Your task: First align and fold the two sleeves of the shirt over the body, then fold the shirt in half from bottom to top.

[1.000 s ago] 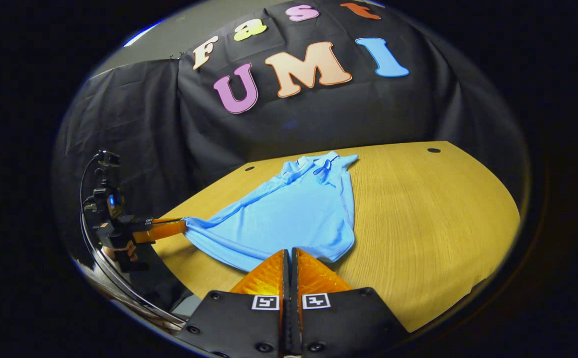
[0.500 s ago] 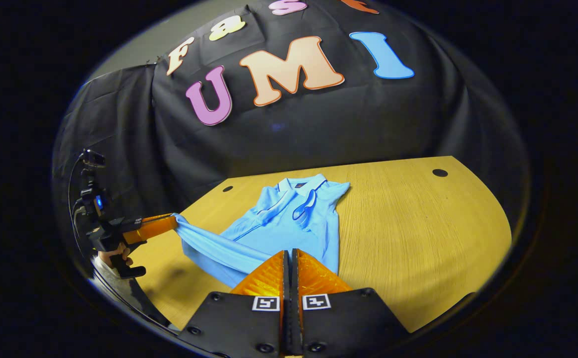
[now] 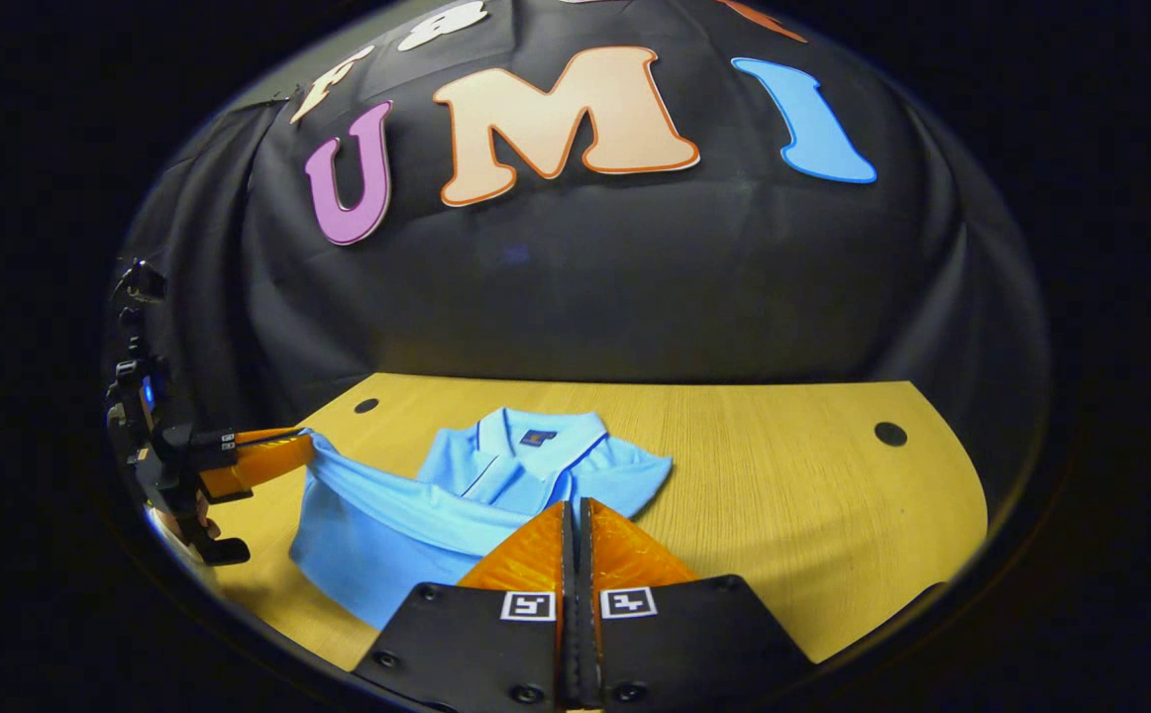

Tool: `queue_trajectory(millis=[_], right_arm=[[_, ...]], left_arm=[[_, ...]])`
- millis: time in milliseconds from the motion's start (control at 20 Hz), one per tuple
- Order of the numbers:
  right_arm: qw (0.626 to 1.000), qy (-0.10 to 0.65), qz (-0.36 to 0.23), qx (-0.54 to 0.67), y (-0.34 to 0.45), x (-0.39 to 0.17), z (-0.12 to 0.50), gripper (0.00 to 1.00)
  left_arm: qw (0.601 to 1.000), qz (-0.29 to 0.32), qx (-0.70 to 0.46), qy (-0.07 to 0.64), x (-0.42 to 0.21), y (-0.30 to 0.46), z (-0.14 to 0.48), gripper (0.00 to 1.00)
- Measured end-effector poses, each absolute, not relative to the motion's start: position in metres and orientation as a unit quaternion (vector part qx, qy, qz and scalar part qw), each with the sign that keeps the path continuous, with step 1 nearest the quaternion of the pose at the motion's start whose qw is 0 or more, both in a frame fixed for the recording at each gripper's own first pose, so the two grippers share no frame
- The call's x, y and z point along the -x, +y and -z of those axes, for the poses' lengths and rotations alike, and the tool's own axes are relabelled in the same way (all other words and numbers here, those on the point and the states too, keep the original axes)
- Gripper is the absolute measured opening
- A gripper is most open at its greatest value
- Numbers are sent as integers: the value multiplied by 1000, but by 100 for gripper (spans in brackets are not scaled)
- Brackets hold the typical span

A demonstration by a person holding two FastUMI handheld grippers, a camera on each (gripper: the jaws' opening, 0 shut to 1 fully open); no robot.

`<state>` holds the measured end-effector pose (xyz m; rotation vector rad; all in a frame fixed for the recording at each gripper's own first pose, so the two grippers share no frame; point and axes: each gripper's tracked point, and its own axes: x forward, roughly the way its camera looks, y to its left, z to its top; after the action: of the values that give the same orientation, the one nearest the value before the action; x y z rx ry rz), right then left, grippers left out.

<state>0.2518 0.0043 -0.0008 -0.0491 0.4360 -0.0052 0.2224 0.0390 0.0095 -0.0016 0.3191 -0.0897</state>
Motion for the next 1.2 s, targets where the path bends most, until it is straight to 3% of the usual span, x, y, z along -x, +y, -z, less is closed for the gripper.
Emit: queue_trajectory(millis=[350, 600, 650, 700, 750, 800, 850, 900, 950, 1050, 1100, 1200], right_arm=[[971, 234, 48, 17, -35, -312, 54, 2], [971, 231, 56, -11, -47, -319, 57, 4], [972, 230, 56, -11, -49, -317, 56, 9], [972, 227, 56, -12, -50, -315, 54, 6], [973, 224, 44, -19, -44, -313, 53, 31], [973, 224, 41, -23, -43, -308, 51, 36], [973, 227, 34, -25, -40, -301, 49, 57], [973, 225, 27, -29, -38, -297, 54, 78], [974, 223, 25, -27, -37, -286, 46, 99], [977, 212, 18, -17, -35, -267, 39, 94], [977, 211, 14, -11, -35, -253, 38, 98], [978, 210, 5, -12, -31, -230, 35, 94]], left_arm=[[984, 9, -3, 179, -296, 49, 30, 0], [981, 2, -20, 195, -307, 45, 49, 0], [979, -2, -23, 201, -304, 47, 50, 2], [979, -2, -19, 204, -300, 46, 49, 12], [978, -5, -11, 206, -296, 47, 49, 27], [979, -4, 2, 206, -291, 46, 47, 41], [978, -6, 12, 206, -285, 47, 46, 56], [979, -14, 17, 202, -278, 51, 41, 82], [980, -20, 19, 197, -270, 55, 37, 88], [982, -20, 15, 186, -250, 58, 28, 93], [983, -20, 11, 185, -238, 59, 25, 92], [983, -11, 9, 183, -212, 57, 20, 94]])
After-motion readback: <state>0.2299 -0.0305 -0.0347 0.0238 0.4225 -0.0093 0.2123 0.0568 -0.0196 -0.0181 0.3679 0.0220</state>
